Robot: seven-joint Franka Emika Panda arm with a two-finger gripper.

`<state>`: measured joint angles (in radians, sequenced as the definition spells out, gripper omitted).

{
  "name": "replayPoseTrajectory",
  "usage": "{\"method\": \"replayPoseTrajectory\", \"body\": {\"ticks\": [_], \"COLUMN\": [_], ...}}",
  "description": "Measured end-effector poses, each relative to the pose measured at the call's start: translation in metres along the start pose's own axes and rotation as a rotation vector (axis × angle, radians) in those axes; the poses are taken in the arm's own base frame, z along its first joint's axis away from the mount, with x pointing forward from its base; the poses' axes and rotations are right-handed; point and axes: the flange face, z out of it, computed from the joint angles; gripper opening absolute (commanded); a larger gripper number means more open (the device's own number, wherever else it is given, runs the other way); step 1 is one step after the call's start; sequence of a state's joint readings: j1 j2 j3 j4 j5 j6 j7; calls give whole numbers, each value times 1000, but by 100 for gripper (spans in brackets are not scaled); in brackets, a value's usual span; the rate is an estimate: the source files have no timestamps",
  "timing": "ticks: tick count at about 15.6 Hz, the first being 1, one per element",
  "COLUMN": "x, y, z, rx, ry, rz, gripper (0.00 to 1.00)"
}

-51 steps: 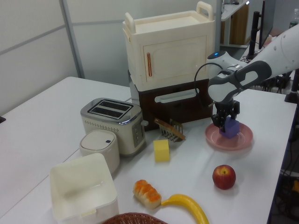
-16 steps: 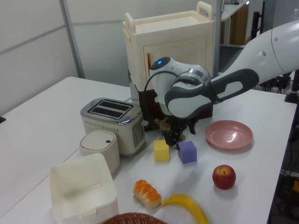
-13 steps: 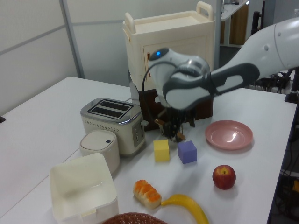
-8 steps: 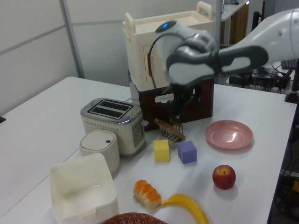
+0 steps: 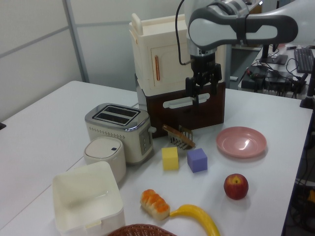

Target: Put the purple cube on the table

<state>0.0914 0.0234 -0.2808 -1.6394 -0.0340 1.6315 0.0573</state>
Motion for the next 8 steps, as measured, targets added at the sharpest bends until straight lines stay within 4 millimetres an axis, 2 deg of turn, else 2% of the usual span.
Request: {"method": "replayPoseTrajectory", "body": {"ticks": [5, 8], "x": [-18, -18], "y": [-1, -4], "z": [-20, -21], "rx": [75, 75], "ry": [-107, -111], "rz": [-127, -146], "gripper": [100, 100]}}
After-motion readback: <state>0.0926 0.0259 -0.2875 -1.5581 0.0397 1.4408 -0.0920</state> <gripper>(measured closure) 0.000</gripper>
